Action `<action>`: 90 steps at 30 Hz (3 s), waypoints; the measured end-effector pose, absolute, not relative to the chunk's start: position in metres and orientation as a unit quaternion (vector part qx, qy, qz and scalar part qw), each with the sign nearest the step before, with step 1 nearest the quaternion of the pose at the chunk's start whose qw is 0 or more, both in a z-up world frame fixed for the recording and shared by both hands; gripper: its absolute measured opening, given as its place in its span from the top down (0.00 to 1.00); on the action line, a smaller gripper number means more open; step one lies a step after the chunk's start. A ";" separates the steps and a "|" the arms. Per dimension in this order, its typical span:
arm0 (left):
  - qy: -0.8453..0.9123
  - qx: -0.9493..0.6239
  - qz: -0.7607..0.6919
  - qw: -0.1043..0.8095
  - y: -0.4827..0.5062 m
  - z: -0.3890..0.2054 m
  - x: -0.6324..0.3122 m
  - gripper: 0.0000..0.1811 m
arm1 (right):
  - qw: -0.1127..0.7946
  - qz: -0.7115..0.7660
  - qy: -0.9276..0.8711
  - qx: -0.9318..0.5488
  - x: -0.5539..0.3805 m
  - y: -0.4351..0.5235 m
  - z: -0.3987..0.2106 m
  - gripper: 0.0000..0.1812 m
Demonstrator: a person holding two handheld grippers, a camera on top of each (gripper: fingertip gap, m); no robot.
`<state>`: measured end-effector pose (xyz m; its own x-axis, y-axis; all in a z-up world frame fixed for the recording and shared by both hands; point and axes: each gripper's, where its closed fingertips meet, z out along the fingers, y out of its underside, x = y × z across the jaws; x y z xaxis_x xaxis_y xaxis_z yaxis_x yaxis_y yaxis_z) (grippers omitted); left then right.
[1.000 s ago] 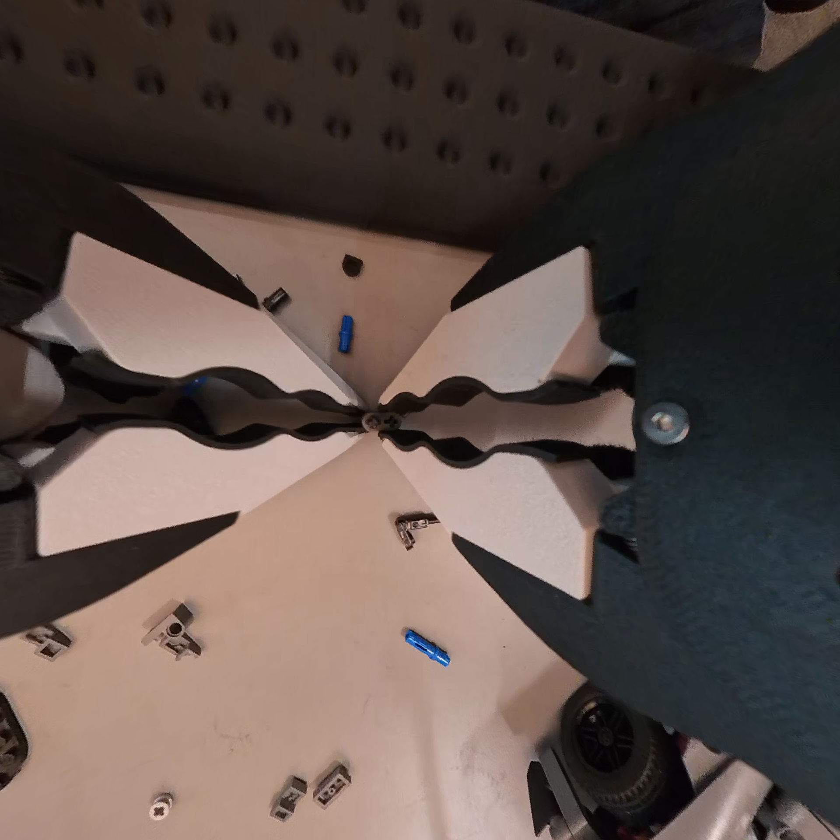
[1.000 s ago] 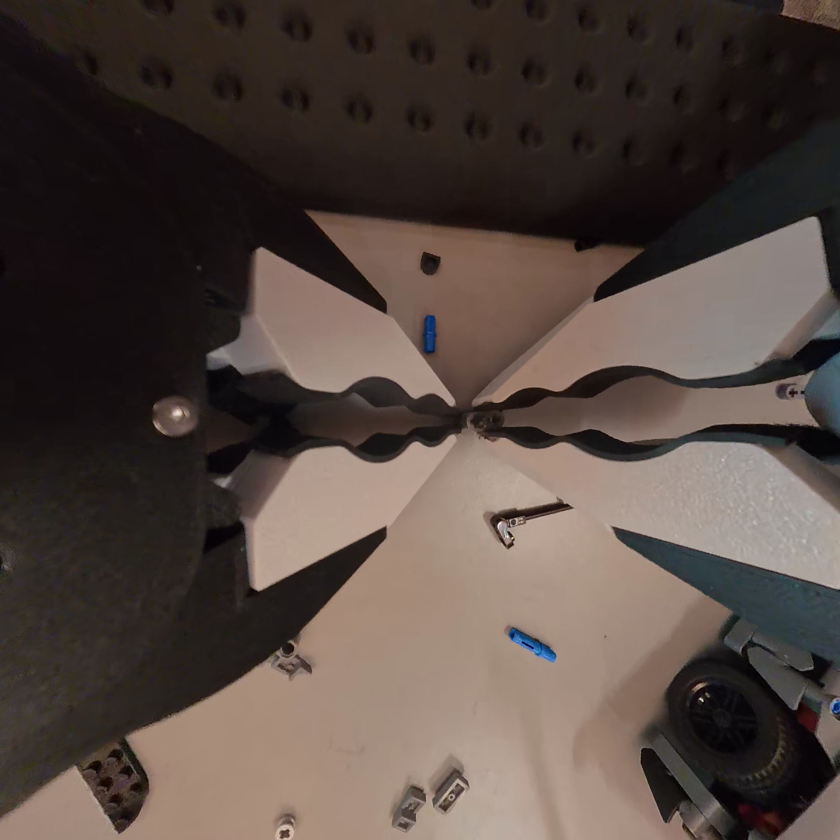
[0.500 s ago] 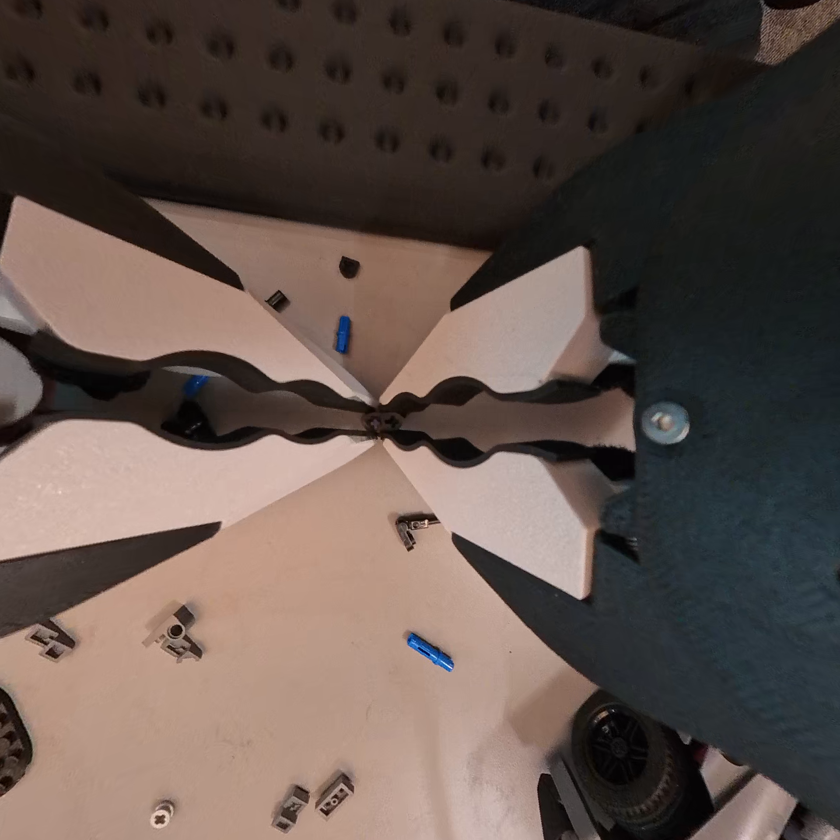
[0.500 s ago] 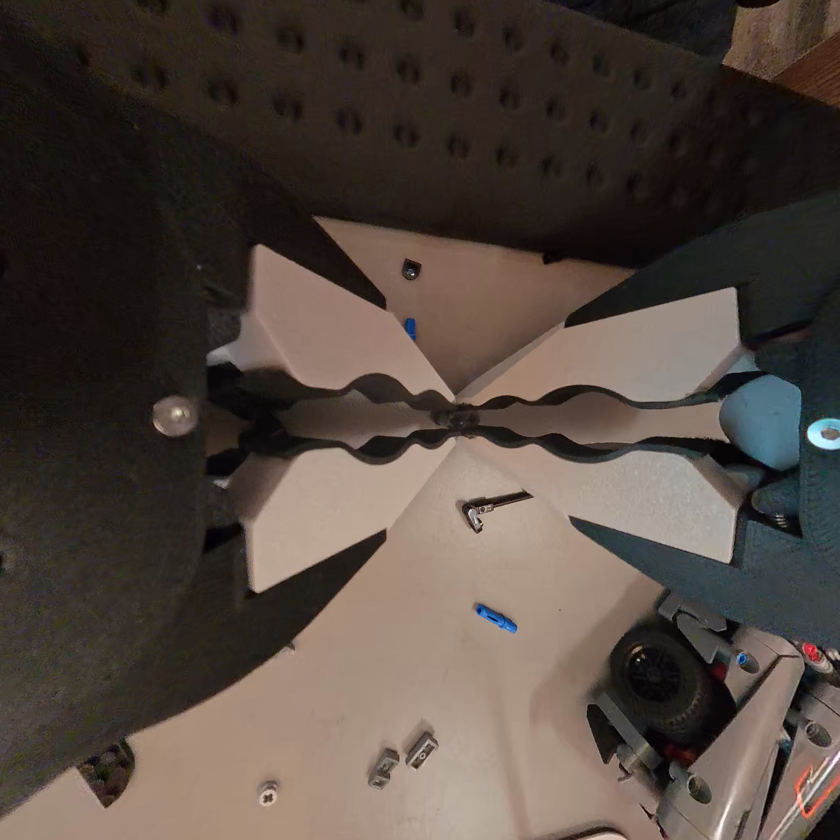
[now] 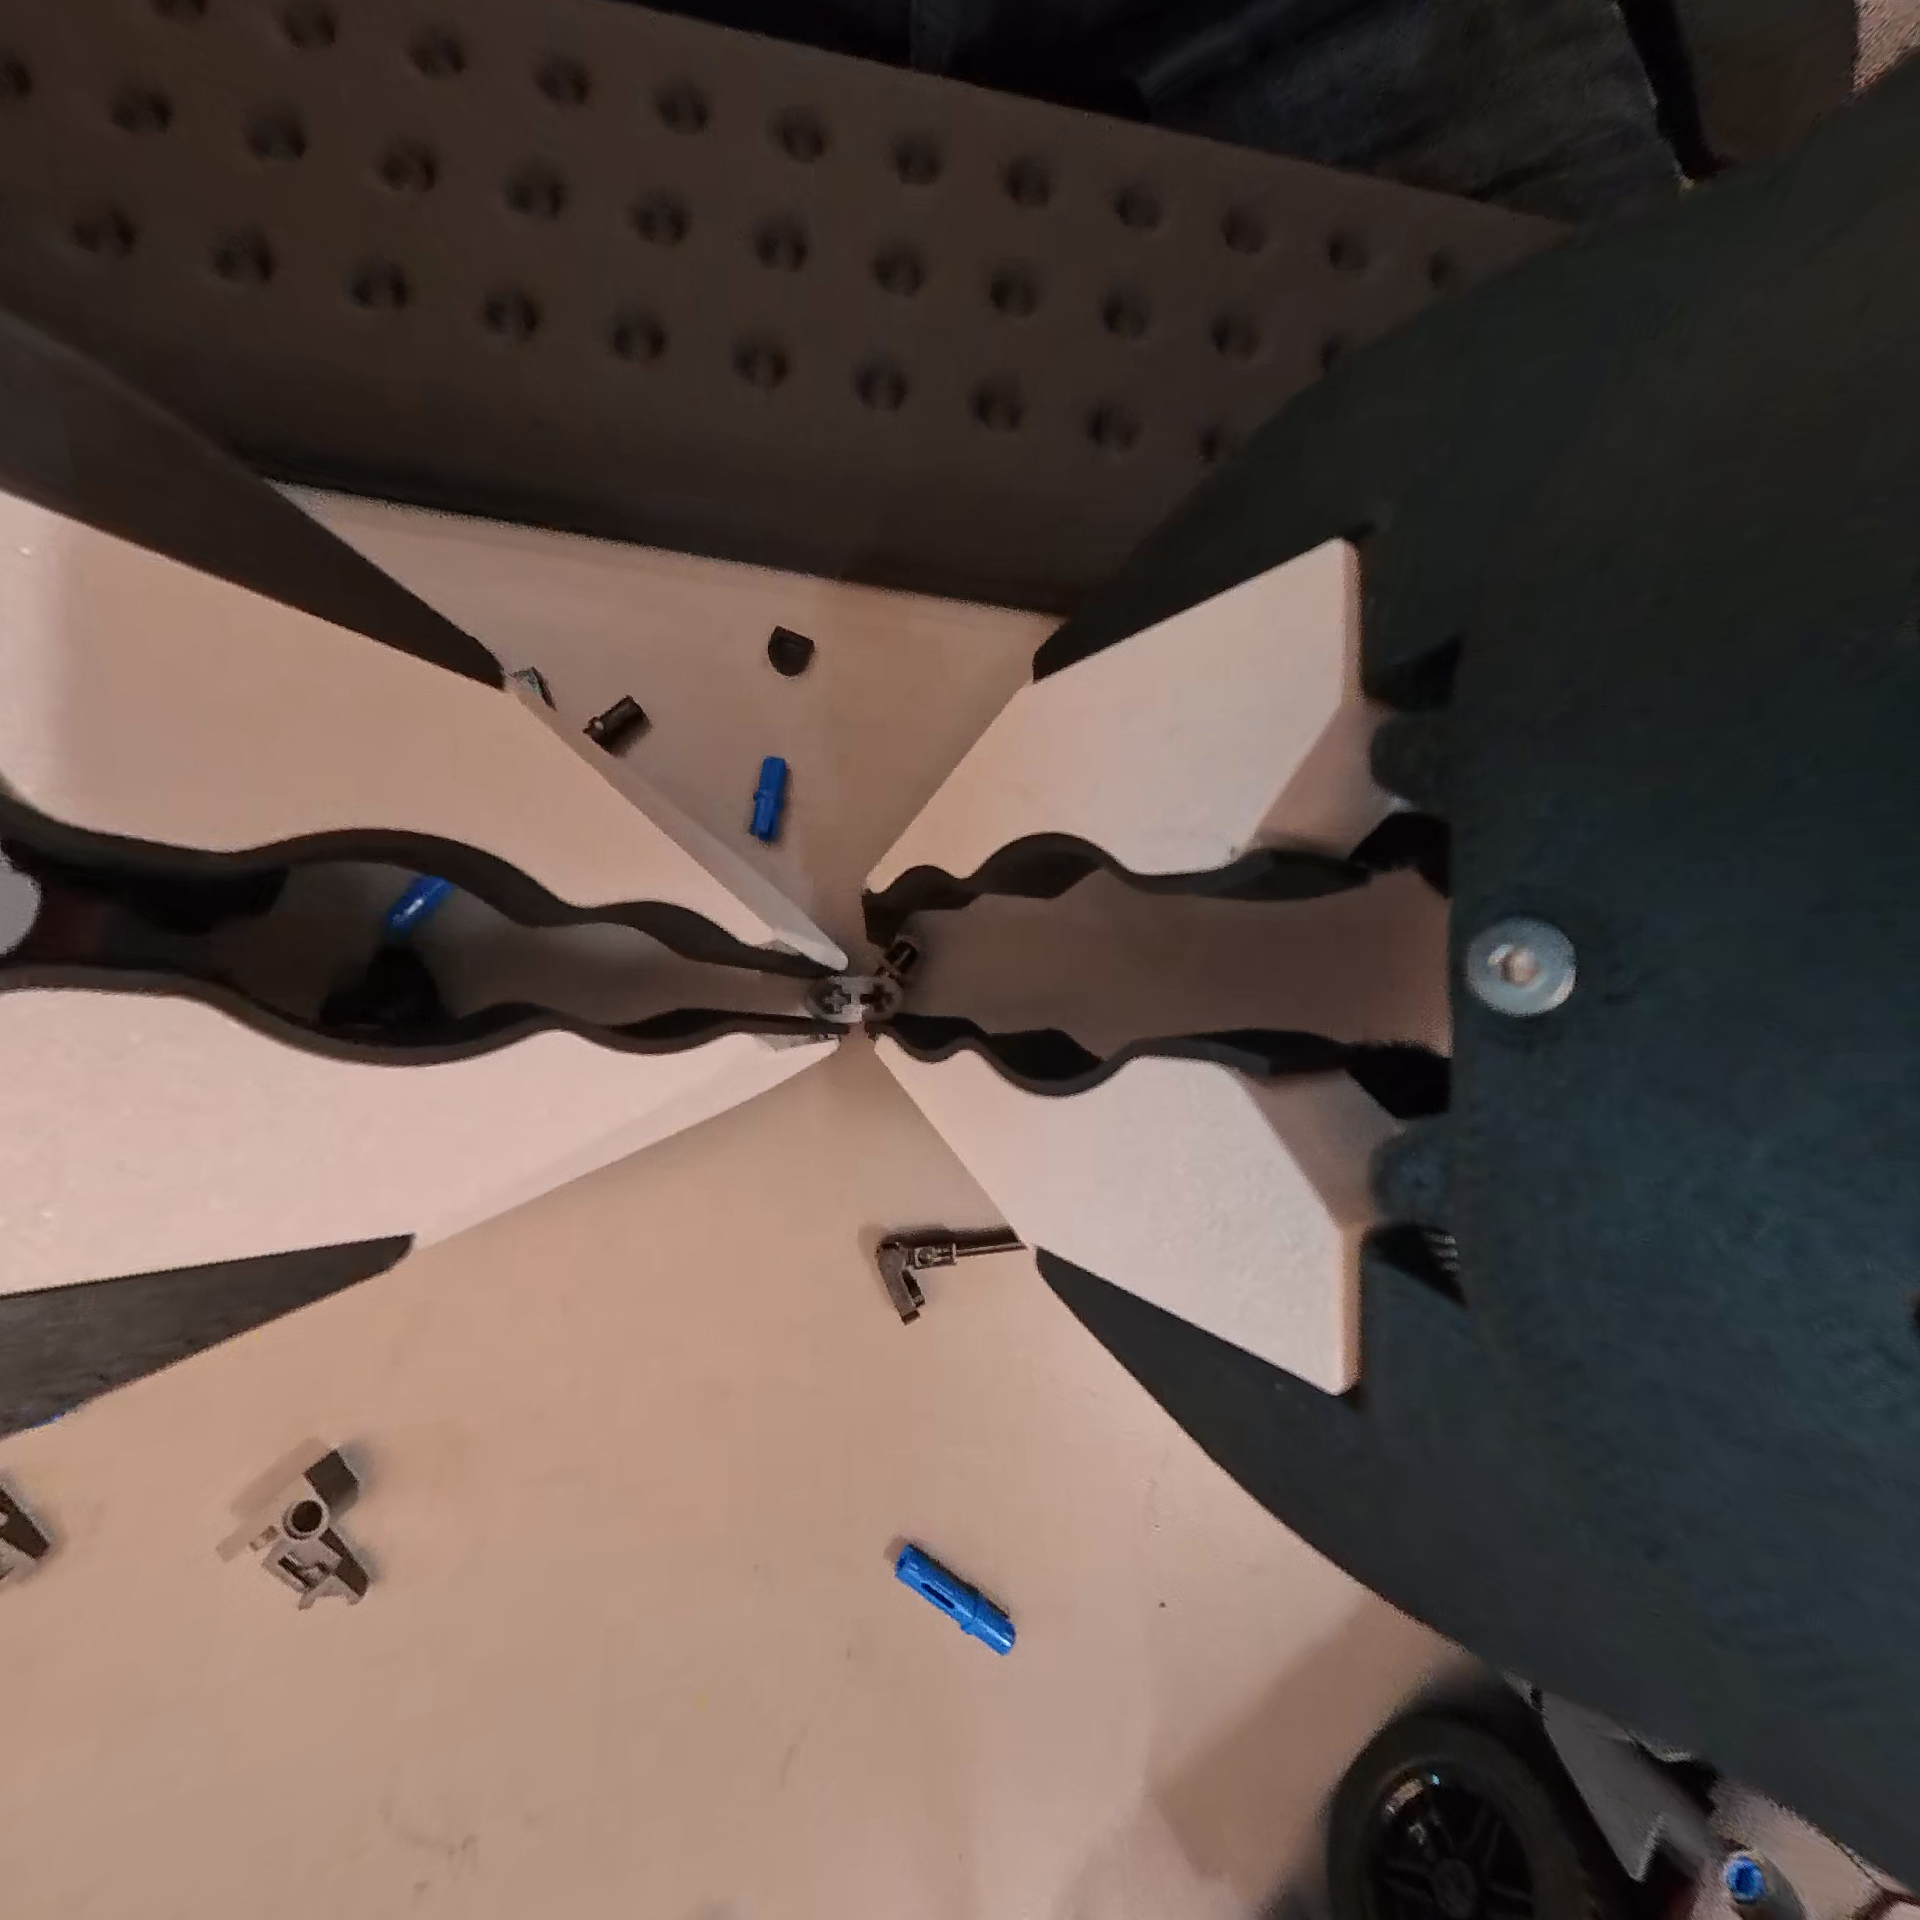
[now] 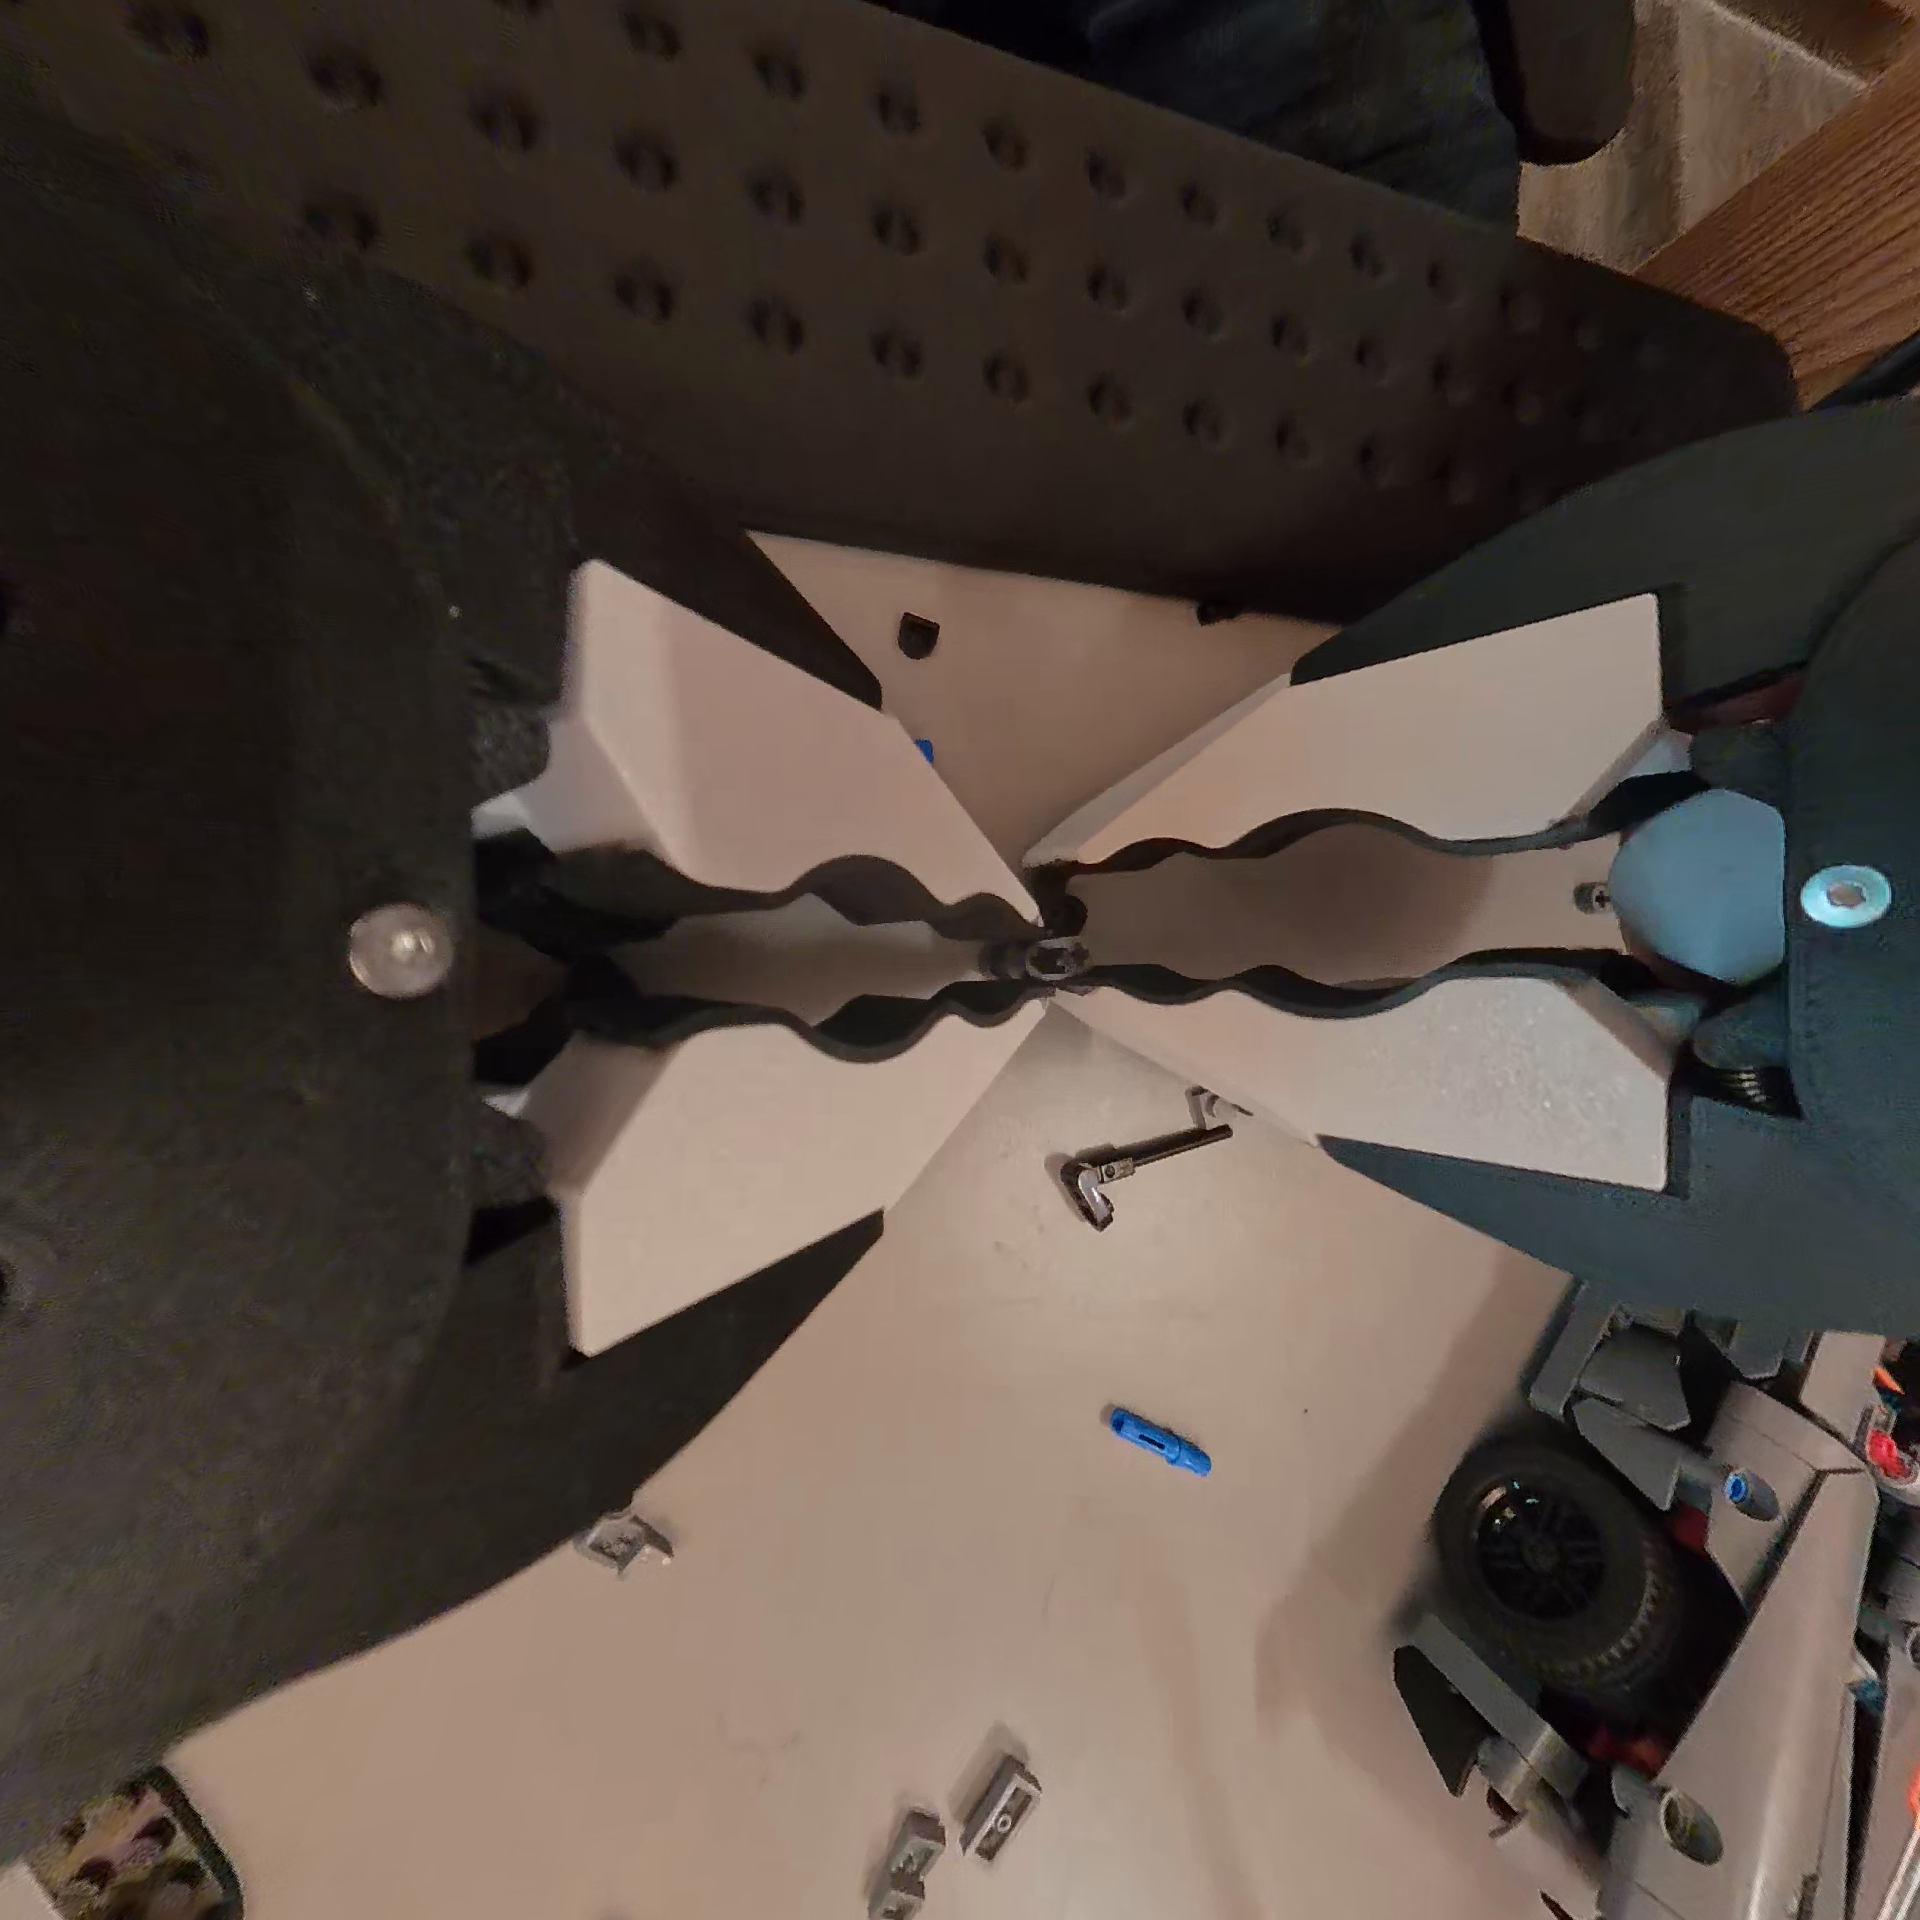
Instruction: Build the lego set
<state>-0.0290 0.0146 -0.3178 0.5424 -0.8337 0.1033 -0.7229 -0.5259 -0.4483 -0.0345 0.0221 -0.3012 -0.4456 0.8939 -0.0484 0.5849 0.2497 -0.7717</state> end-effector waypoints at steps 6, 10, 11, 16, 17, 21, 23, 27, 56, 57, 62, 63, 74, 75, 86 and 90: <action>0.450 -0.860 -0.155 0.185 0.016 -0.318 -0.030 0.91 | 0.190 0.402 -0.744 -0.498 -0.035 0.022 -0.300 0.98; 0.446 -0.859 -0.159 0.192 0.018 -0.319 -0.031 0.94 | 0.177 0.417 -0.733 -0.508 -0.035 0.023 -0.299 0.98; 0.445 -0.860 -0.163 0.192 0.018 -0.319 -0.031 0.94 | 0.178 0.414 -0.734 -0.508 -0.035 0.023 -0.300 0.98; 0.443 -0.859 -0.165 0.196 0.018 -0.318 -0.032 0.94 | 0.176 0.416 -0.732 -0.511 -0.035 0.023 -0.299 0.98; 0.443 -0.859 -0.164 0.197 0.019 -0.319 -0.031 0.94 | 0.175 0.420 -0.729 -0.512 -0.035 0.023 -0.298 0.98; 0.431 -0.863 -0.166 0.205 0.019 -0.318 -0.031 0.95 | 0.170 0.426 -0.722 -0.518 -0.034 0.024 -0.297 0.98; 0.426 -0.865 -0.168 0.206 0.019 -0.318 -0.031 0.94 | 0.170 0.420 -0.726 -0.518 -0.034 0.023 -0.300 0.97; 0.429 -0.866 -0.157 0.204 0.019 -0.314 -0.034 0.88 | 0.170 0.421 -0.724 -0.519 -0.034 0.024 -0.299 0.97; 0.462 -0.847 -0.149 0.218 0.019 -0.313 -0.029 0.97 | 0.208 0.386 -0.754 -0.490 -0.034 0.019 -0.296 0.97; 0.461 -0.848 -0.149 0.217 0.019 -0.313 -0.029 0.97 | 0.208 0.385 -0.754 -0.490 -0.034 0.019 -0.296 0.97; 0.447 -0.855 -0.152 0.216 0.021 -0.314 -0.031 0.97 | 0.192 0.401 -0.736 -0.510 -0.034 0.022 -0.295 0.98; 0.445 -0.855 -0.153 0.216 0.021 -0.314 -0.031 0.97 | 0.188 0.406 -0.732 -0.514 -0.034 0.022 -0.295 0.98; 0.441 -0.860 -0.159 0.202 0.016 -0.318 -0.031 0.96 | 0.167 0.415 -0.721 -0.529 -0.032 0.021 -0.296 0.97; 0.440 -0.860 -0.159 0.202 0.016 -0.318 -0.031 0.96 | 0.168 0.415 -0.719 -0.531 -0.032 0.021 -0.297 0.97; 0.422 -0.869 -0.147 0.212 0.019 -0.319 -0.031 0.96 | 0.156 0.423 -0.706 -0.546 -0.031 0.023 -0.296 0.97; 0.408 -0.875 -0.145 0.217 0.022 -0.319 -0.030 0.96 | 0.160 0.420 -0.704 -0.550 -0.031 0.026 -0.297 0.97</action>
